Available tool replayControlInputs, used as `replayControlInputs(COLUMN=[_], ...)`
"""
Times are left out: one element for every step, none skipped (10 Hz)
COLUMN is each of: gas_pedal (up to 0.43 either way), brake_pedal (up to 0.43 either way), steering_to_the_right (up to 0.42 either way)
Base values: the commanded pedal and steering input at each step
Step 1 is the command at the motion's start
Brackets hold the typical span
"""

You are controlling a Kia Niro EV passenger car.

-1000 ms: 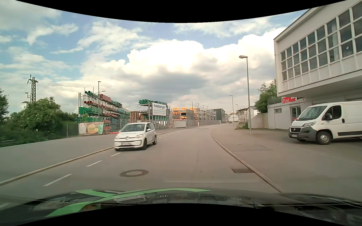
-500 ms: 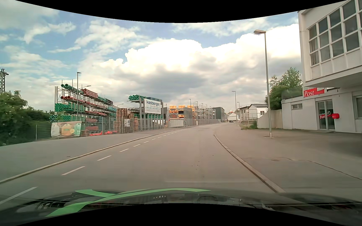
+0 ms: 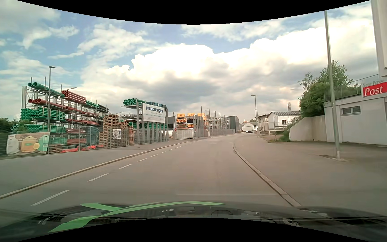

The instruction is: Follow the waypoints while adhering to traffic rules and regulations

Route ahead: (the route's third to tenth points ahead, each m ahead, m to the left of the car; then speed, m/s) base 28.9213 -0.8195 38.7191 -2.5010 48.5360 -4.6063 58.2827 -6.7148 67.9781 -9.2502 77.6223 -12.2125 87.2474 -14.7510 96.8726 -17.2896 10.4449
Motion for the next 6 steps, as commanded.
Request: replayControlInputs(gas_pedal=[0.169, 0.169, 0.169, 0.169, 0.169, 0.169], brake_pedal=[0.000, 0.000, 0.000, 0.000, 0.000, 0.000], steering_to_the_right=[0.009, 0.014, 0.019, 0.023, 0.024, 0.024])
